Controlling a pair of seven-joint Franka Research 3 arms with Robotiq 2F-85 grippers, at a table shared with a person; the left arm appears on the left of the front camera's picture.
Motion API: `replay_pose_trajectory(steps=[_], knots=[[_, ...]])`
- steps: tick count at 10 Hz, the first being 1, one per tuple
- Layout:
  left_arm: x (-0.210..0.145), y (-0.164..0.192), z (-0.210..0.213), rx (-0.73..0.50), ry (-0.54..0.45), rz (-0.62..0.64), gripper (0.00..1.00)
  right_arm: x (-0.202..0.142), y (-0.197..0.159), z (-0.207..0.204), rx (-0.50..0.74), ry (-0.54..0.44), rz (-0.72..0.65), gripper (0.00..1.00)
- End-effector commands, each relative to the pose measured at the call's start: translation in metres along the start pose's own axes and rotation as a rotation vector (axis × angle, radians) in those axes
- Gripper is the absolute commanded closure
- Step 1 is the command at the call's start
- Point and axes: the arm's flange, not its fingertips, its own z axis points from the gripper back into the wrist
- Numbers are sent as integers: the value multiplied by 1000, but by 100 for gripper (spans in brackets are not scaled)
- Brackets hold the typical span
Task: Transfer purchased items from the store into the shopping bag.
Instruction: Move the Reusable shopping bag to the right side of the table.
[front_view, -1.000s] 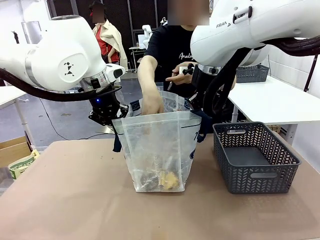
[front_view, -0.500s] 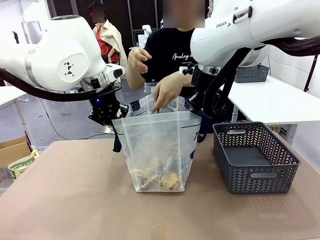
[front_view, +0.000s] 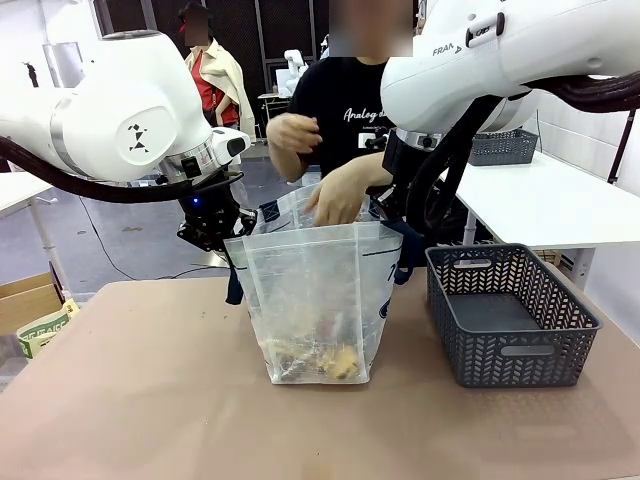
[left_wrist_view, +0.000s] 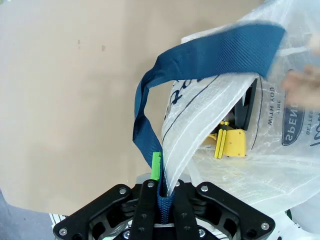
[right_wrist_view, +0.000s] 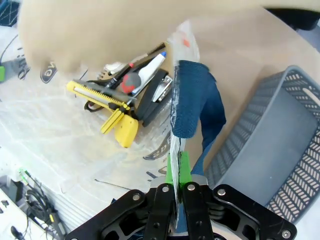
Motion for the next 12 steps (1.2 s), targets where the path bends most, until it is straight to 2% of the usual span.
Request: replay_pose_trajectory(steps=[1,12], knots=[[-1,4,0,2,-1,19,100,-1,-2,1,-1,0,-10,100],[-1,4,0,2,-1,19,100,-1,-2,1,-1,0,-10,100]])
